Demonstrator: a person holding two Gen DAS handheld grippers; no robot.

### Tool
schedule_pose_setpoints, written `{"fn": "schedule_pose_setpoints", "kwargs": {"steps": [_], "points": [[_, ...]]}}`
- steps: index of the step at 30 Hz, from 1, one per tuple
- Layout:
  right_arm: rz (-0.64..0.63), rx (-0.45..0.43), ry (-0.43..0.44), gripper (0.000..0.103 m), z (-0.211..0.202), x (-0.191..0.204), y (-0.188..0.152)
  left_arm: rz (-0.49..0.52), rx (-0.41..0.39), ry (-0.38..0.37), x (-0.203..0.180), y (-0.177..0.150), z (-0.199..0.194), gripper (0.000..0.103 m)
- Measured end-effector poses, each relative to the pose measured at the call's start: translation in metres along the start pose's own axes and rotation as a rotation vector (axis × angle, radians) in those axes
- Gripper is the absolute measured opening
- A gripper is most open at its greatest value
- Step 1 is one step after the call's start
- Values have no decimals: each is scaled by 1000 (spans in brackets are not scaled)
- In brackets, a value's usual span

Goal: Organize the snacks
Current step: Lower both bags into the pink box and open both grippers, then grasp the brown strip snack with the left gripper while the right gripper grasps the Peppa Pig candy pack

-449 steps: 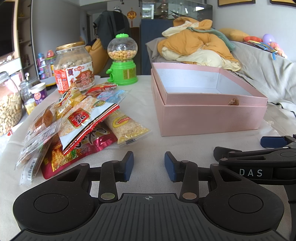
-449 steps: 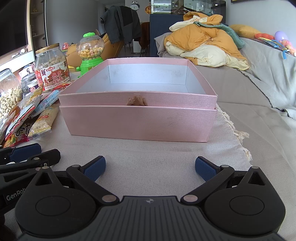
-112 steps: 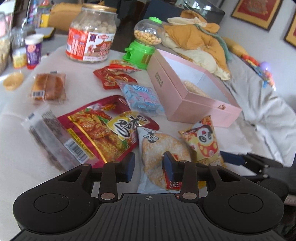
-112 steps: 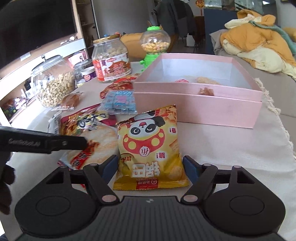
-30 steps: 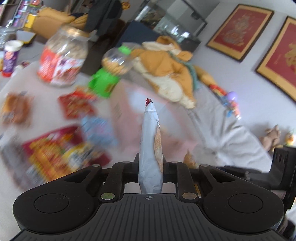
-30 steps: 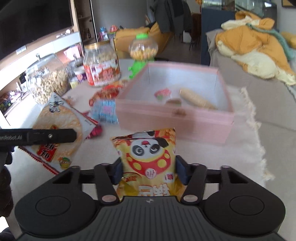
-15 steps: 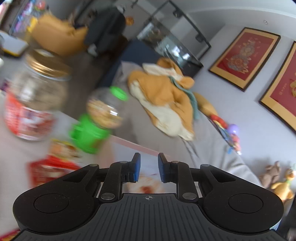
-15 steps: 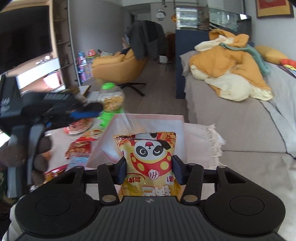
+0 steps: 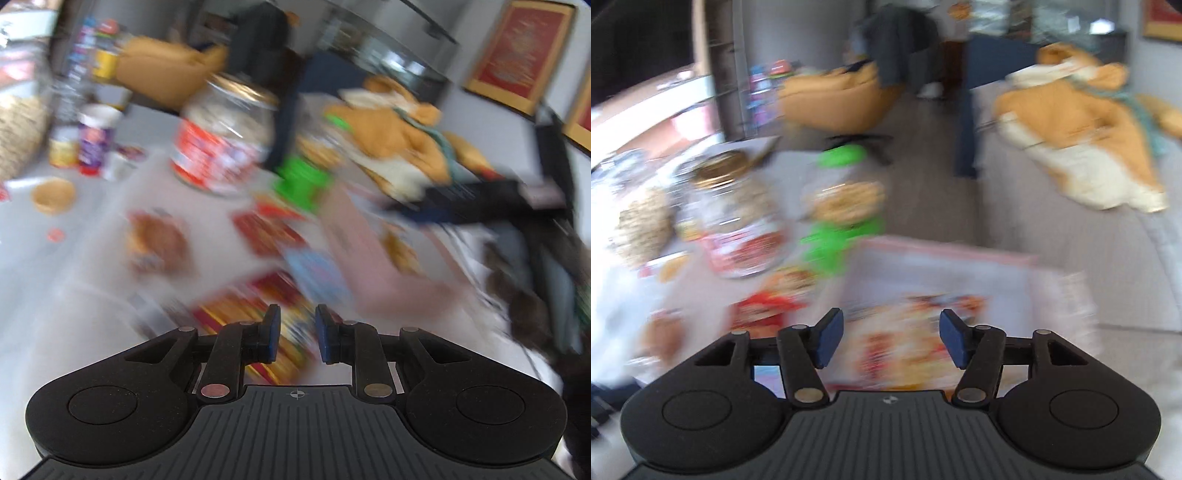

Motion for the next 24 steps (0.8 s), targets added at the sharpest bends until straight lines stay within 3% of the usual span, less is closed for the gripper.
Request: {"fn": "schedule_pose_setpoints", "kwargs": {"steps": [3,5,7,9,10,11,15,21,24], "points": [[24,65,111,59,20,47,-5,40,81,-57,-16,-24,12,24],[18,110,127,59,40,70,-10,46,111,-12,-9,-36,22,24],[-33,119,83,58,58,86,-16,27,109,26,1,-40,24,23],[-64,144,43,50,73,91,-25,3,79,43,13,-37,18,23],[-57,180,53,40,78,92,-33,-4,58,57,21,-34,13,23],[-45,206,70,37,79,94,-40,-9,36,77,28,-30,9,23],[-105,215,98,37,53,98,-63,-74,-6,146,58,-21,0,23],[-138,216,131,37,6,86,-96,-137,-47,132,68,-13,-17,23],[-165,200,119,37,-10,75,-109,-136,-77,199,76,-5,-26,23]]}}
Point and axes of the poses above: each gripper's, at about its wrist camera, not at the fingertips, and z roughly the way its jaws point, x to its left, y to its top, the point moved 10 cm from there along z, roughly the way its jaws point, and after that the axes turned 8 degrees about -x, right-handed, at the moved point
